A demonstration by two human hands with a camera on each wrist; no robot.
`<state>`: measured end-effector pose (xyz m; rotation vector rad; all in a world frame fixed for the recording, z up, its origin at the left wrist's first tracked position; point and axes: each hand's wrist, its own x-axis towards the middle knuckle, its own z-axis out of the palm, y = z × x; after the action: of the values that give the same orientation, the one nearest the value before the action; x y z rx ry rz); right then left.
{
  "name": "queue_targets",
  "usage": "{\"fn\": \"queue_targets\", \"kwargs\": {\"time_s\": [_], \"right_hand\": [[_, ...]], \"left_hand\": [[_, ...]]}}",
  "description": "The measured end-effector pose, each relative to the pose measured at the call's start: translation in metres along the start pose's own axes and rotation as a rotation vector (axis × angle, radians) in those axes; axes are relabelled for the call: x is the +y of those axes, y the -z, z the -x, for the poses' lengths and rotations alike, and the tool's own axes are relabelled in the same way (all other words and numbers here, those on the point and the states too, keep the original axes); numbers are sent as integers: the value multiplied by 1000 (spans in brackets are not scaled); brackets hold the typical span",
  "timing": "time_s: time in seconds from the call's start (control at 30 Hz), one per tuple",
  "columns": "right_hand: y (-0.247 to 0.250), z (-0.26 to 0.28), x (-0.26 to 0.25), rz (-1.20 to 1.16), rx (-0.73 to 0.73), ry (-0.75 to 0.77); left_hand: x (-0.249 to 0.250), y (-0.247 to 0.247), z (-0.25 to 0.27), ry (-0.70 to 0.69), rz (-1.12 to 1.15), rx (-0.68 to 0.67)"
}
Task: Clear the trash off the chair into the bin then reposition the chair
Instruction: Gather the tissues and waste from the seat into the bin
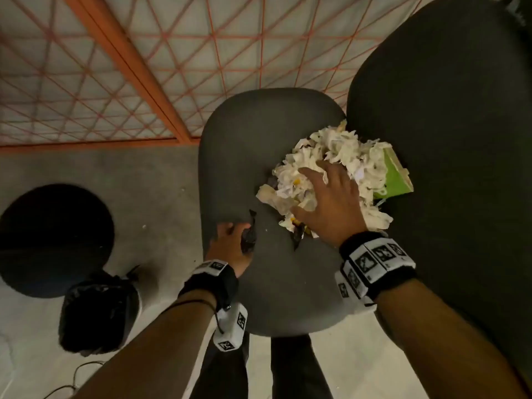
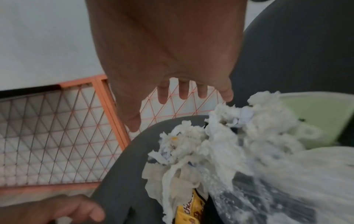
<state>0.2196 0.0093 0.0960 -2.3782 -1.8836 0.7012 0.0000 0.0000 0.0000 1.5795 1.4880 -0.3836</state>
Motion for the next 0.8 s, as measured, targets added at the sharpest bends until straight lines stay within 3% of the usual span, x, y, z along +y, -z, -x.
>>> {"fn": "queue_targets", "kwargs": {"time_s": [0.13,0.23,0.33,0.47,0.53,0.67,0.8], "right_hand": [[-37,-43,11,219,-99,40],[-59,-65,29,302,-129,34],[-62,-73,40,250,-57,25],[-55,-77,48,55,71,75],[-47,-80,54,-110,83,56],[-23,-78,67,-465,218,9],[-3,-73,83,-524,350,-57]], "left_hand": [[-5,-30,-25,6,-207,38],[-15,-44,-34,-29,-242,81],[-14,-36,-40,-59,-84,133],[34,-3,-39,-157,247,440],[70,11,-42,-241,371,519],[118,13,-68,-329,384,320],[138,-3,-93,-235,20,215]]}}
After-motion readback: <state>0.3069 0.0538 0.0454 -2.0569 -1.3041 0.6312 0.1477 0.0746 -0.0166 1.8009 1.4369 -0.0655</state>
